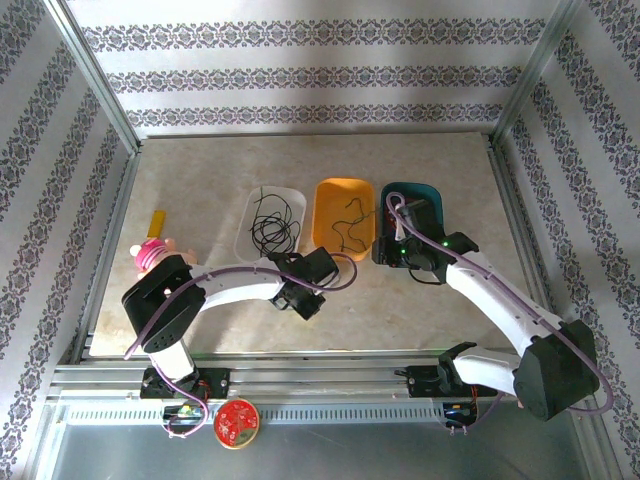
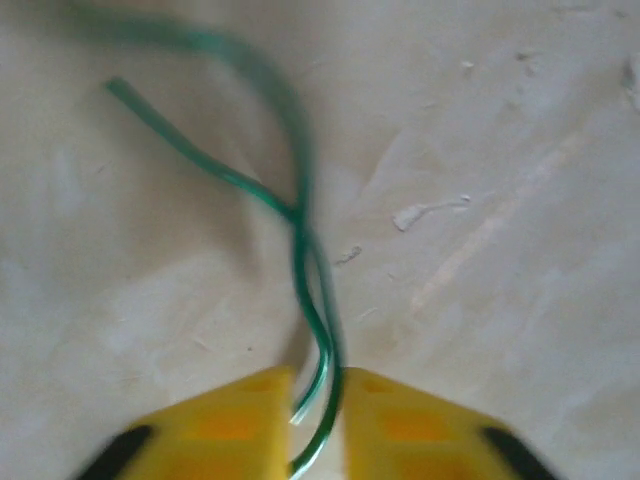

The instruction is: Untangle the cables

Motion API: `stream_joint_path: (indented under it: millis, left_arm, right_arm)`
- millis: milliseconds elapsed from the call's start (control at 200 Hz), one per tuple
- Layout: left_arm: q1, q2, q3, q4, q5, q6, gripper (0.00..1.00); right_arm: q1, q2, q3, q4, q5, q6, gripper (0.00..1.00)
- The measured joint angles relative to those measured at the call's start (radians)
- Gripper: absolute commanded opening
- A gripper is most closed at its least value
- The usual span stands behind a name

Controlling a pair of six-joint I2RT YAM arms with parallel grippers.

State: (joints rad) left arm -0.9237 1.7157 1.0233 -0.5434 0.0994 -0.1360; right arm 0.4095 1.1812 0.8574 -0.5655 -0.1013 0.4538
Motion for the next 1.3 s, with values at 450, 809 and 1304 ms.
stream_joint_path:
  millis: [450, 809, 1304]
  left_arm:
    - [0.003, -0.301, 0.035, 0.062, 0.22, -0.006, 0.0]
    - [0.156, -0.216, 0.104, 0.413, 0.229, -0.154, 0.0]
    - [0.267, 0.276, 0.539, 0.558, 0.191, -0.316, 0.0]
  right_arm:
    - [-0.179, -0.171, -0.089, 0.006, 0.082, 0.114, 0.48]
    - [-0.169, -0.102, -0.092, 0.024, -0.019, 0.119, 0.48]
    - [-0.112, -0.084, -0.068, 0.021, -0.019, 0.111, 0.48]
